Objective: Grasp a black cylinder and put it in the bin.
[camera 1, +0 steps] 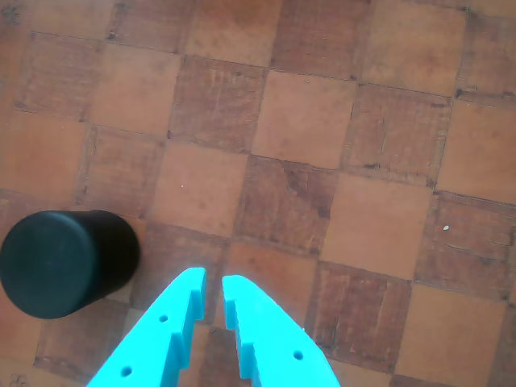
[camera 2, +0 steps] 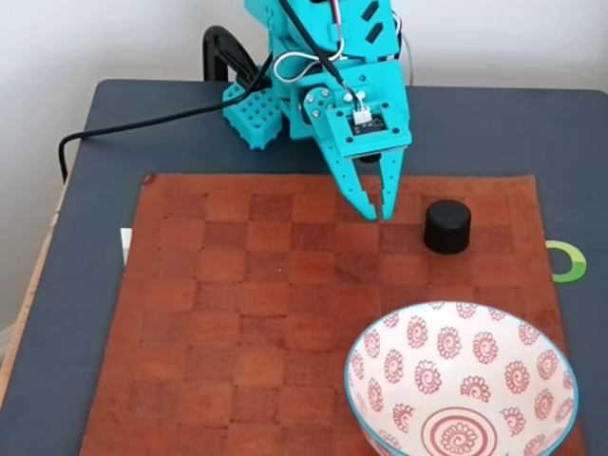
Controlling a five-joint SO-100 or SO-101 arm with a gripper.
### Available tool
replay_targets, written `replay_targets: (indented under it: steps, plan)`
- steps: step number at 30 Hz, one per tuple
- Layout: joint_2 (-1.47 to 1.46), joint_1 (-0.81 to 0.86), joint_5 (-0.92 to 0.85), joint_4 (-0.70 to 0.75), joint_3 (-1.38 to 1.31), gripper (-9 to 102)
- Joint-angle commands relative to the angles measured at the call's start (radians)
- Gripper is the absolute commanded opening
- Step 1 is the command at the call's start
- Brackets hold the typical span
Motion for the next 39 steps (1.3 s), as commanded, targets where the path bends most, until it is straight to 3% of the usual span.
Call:
replay_targets:
  steps: [1,39]
  plan:
    - [0.054,0.009,-0.006,-0.014,-0.009,1]
    - [0.052,-0.003,-0.006,0.002,-0.176,0]
